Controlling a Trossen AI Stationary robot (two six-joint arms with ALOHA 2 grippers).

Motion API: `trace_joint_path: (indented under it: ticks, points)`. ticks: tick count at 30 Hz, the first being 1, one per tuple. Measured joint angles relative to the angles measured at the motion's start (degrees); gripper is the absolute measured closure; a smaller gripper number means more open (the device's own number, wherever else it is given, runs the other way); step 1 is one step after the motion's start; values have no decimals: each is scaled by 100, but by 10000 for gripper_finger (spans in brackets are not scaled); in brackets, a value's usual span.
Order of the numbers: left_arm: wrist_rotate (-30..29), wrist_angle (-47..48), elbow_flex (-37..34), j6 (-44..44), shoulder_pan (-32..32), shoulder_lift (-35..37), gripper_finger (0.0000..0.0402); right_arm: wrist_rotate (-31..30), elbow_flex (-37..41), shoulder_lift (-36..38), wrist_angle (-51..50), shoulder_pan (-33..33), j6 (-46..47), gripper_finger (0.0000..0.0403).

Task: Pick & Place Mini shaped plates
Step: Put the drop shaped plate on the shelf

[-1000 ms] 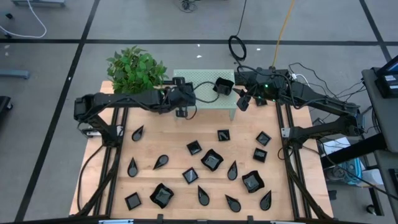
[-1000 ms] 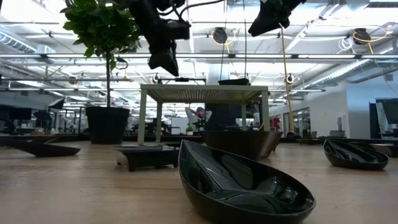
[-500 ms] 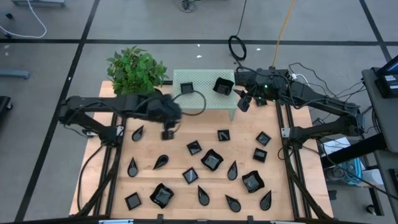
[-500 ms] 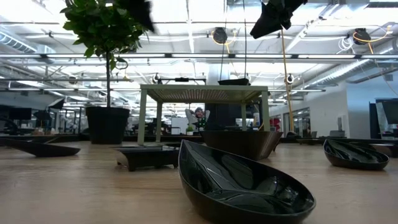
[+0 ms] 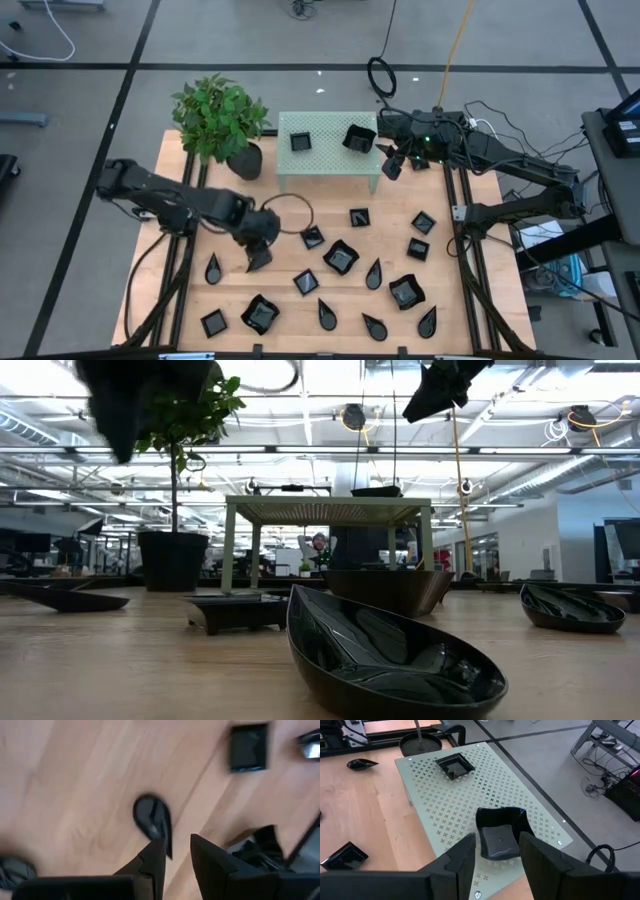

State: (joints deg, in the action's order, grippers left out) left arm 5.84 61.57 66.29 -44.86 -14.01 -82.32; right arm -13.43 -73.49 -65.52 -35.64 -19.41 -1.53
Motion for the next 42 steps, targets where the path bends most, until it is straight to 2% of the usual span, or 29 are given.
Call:
trace_joint_path:
  ticks: [5, 10, 17, 25, 31, 42]
  points:
    - [42, -272, -597, -988, -281, -156, 309, 0, 0, 0, 22, -1, -81, 261]
    - [19, -995, -1203, -1545, -398, -167, 309, 0, 0, 0, 22, 1, -112, 261]
    - [-403, -1301, -1766, -2158, -405, -169, 309, 2, 0, 0, 14, -1, -110, 261]
    - [-564, -2385, -2198, -2191, -412, -169, 309, 2, 0, 0, -104, -1, -110, 261]
    - [-1186, -2398, -2237, -2318, -401, -169, 309, 2, 0, 0, -114, 1, -110, 261]
    - [-1156, -2116, -2241, -2137, -403, -216, 309, 2, 0, 0, -114, -1, -110, 261]
